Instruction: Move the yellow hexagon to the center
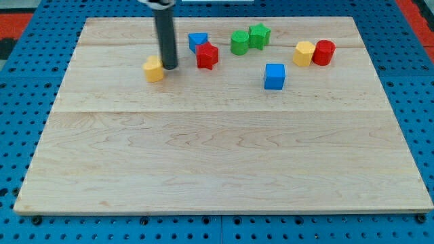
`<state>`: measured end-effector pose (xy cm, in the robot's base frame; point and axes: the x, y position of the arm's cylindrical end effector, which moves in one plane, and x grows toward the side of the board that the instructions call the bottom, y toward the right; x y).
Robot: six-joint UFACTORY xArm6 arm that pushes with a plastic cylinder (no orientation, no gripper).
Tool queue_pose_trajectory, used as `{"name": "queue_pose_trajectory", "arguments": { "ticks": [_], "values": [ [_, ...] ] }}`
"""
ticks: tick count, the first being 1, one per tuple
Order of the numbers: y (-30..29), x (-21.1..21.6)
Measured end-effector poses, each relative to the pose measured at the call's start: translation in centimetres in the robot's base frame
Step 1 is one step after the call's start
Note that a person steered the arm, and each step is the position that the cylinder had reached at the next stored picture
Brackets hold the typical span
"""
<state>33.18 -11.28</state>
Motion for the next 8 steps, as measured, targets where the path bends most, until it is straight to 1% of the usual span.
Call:
{"name": "queue_pose_trajectory", "arguments": {
  "ticks": [1, 2, 3, 4, 5, 6, 7, 8],
  "values": [
    [2.8, 0.8],
    [10.3, 3.4],
    [18.6, 0.1],
    [25.0, -3.1],
    [26.1, -4.9],
    [27.3, -5.4],
    [28.4, -7.5],
    [31.0, -7.1]
  ]
}}
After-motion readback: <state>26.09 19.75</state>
